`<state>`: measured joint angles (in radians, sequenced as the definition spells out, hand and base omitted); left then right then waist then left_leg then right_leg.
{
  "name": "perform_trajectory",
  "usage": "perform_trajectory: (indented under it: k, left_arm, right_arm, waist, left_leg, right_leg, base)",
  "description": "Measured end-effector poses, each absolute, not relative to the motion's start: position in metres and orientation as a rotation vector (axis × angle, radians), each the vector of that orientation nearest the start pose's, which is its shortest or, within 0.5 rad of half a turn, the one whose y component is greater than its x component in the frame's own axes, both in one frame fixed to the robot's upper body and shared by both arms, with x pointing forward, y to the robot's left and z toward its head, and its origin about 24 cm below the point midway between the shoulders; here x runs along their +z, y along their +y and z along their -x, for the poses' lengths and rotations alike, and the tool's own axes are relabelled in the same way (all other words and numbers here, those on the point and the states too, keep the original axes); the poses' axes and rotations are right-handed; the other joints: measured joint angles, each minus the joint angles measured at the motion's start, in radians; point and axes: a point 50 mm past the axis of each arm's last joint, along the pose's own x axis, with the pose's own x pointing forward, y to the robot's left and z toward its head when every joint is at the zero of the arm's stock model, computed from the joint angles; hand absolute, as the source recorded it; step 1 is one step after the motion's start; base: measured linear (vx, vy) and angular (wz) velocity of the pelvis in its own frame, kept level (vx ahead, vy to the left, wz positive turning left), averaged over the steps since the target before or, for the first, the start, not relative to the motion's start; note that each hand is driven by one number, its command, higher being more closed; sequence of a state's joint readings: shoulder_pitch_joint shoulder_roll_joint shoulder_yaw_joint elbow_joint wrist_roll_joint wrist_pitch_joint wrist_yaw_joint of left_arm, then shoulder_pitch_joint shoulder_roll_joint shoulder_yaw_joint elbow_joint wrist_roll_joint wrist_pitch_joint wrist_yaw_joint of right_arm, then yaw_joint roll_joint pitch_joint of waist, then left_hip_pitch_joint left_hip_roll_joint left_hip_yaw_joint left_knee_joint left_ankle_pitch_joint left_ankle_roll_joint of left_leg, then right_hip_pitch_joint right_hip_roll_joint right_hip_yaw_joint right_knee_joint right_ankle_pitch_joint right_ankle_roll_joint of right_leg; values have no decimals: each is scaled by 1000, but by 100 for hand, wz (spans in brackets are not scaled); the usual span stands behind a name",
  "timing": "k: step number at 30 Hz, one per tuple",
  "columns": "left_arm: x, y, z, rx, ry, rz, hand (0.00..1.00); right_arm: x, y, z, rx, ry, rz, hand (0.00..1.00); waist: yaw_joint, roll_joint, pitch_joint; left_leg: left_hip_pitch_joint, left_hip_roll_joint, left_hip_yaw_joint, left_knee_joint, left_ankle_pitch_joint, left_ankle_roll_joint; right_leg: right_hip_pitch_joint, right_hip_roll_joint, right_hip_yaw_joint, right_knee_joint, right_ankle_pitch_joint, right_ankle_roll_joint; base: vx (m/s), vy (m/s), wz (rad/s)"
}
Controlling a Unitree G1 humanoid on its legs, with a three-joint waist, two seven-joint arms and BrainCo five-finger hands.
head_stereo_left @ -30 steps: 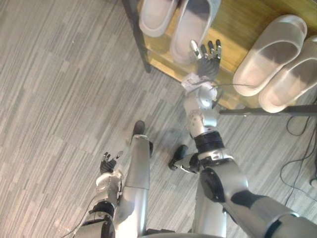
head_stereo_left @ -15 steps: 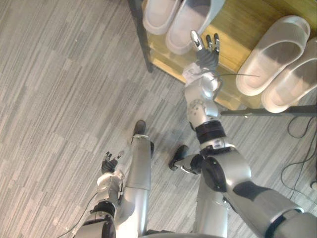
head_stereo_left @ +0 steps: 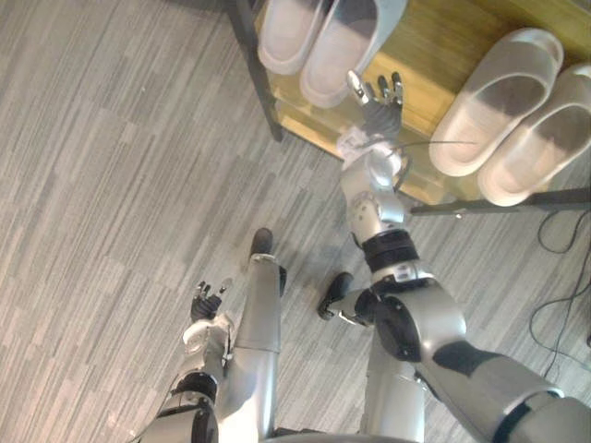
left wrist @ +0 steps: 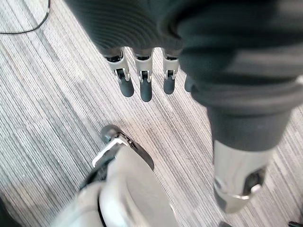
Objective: Organize the slippers on the shoe rack
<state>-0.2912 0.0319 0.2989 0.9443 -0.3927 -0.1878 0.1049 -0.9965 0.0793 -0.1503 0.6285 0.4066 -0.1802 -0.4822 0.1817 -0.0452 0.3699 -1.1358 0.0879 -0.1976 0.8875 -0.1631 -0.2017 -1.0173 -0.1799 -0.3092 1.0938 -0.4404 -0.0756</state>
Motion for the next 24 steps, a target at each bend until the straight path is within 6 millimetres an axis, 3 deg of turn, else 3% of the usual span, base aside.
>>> perform_trajectory:
  k: [5, 9, 13, 19, 24]
  left_arm:
    - [-79, 202, -250, 485, 452, 466, 0]
    - [-84, 200, -244, 470, 478, 447, 0]
    - [-94, 197, -230, 443, 529, 391, 0]
    - [-118, 173, -193, 289, 661, 273, 0]
    - [-129, 149, -175, 121, 740, 174, 0]
  right_arm:
    - [211, -101, -372, -233, -434, -443, 0]
    - [189, -101, -361, -208, -431, -322, 0]
    - [151, -98, -340, -129, -386, -187, 0]
    - [90, -97, -307, 17, -247, -34, 0]
    - [25, -106, -279, 50, -9, 2, 0]
  waist:
    - [-38, -4, -17]
    - [-57, -5, -25]
    - [-74, -8, -81]
    - [-97, -10, -181]
    - [-119, -18, -239]
  left_leg:
    - [71, 16, 53, -26, -5, 30]
    - [170, 21, 71, -67, -3, 36]
    - [307, 39, 136, -184, 17, 64]
    - [556, 44, 227, -398, 62, 89]
    - [728, 23, 268, -582, 120, 93]
  right_leg:
    - [51, 8, 40, -42, 22, 25]
    - [147, 11, 46, -89, 41, 20]
    - [271, 6, 49, -190, 56, 43]
    - [498, 5, 54, -399, 116, 77]
    - [644, 5, 57, -561, 165, 106]
  base:
    - [9, 74, -19]
    - [46, 41, -6]
    - [78, 29, 5]
    - [110, 67, -2]
    - [150, 70, -5]
